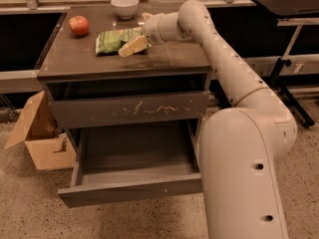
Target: Place green jalapeno chip bag into middle drawer
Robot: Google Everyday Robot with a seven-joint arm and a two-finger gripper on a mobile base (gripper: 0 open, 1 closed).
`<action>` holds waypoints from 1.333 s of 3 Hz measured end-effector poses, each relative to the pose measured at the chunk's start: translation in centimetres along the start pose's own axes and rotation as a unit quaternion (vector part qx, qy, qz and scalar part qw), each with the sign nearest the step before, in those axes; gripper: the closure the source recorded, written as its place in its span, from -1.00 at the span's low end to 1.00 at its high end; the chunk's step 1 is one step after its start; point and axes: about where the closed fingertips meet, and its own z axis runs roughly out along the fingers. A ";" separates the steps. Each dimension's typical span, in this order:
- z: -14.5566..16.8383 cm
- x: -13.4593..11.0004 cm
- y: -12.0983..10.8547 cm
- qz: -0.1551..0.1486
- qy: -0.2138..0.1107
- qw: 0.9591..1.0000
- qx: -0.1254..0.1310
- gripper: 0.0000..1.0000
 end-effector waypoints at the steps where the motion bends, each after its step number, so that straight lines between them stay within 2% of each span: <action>1: 0.2 1.0 -0.4 0.036 -0.002 0.999 0.013 -1.00; 2: 0.3 2.3 -0.6 0.069 0.006 0.997 0.019 -0.94; 3: 0.2 2.9 -0.8 0.083 0.010 0.996 0.023 -0.49; 4: 0.1 3.2 -0.6 0.085 0.013 0.996 0.024 0.13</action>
Offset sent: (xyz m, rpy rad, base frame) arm 0.0121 -0.0200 -0.0226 0.0730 0.1340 -0.1190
